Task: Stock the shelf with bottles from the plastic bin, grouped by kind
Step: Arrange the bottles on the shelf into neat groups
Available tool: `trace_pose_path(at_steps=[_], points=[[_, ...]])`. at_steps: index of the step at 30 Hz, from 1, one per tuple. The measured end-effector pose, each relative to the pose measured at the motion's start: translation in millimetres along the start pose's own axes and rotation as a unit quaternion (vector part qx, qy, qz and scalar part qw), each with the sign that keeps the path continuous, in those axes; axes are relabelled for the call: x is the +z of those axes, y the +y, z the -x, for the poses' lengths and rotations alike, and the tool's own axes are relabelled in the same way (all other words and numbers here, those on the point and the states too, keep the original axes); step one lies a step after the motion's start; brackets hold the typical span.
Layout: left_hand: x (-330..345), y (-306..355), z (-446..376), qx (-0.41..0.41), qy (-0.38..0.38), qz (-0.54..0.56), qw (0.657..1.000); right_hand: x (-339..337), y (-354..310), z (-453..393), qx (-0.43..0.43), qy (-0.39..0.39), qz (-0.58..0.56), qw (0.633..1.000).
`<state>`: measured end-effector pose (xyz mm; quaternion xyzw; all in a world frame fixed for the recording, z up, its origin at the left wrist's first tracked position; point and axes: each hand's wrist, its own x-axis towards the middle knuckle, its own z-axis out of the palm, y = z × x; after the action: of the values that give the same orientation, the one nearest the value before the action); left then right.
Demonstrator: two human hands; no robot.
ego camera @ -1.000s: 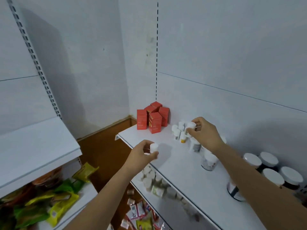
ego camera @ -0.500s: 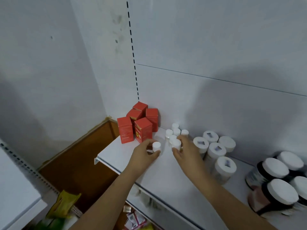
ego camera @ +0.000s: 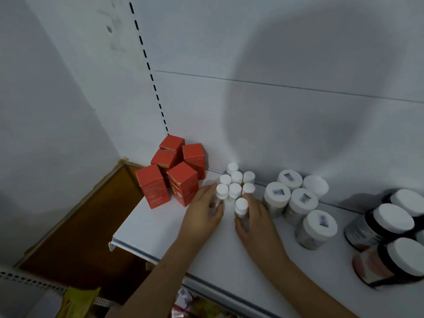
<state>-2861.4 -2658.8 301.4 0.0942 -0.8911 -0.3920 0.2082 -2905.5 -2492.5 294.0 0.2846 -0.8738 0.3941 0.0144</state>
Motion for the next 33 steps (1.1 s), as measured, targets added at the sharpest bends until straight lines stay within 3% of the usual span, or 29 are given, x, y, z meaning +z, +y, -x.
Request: trace_pose_path(at_steps=[9, 15, 19, 23, 28, 33], points=[[-46, 25, 7, 0.114, 0.021, -0.036, 0.993, -12, -32, 8, 0.007, 0.115, 0.052, 0.992], [-100, 30, -18, 0.172, 0.079, -0.061, 0.98, -15, -61, -22, 0.005, 0.161, 0.034, 0.986], [-140, 12, -41, 0.119, 0.134, -0.017, 0.984, -8, -80, -50, -0.023, 0.136, 0.035, 0.99], [-167, -26, -57, 0.004, 0.148, 0.021, 0.989, 0, -91, -87, -0.066, 0.07, 0.061, 0.993], [-168, -66, -62, -0.121, 0.085, 0.113, 0.982, 12, -94, -138, -0.131, -0.021, 0.144, 0.981], [-167, -63, -51, -0.148, -0.01, 0.172, 0.974, 29, -88, -169, -0.155, -0.125, 0.215, 0.956]])
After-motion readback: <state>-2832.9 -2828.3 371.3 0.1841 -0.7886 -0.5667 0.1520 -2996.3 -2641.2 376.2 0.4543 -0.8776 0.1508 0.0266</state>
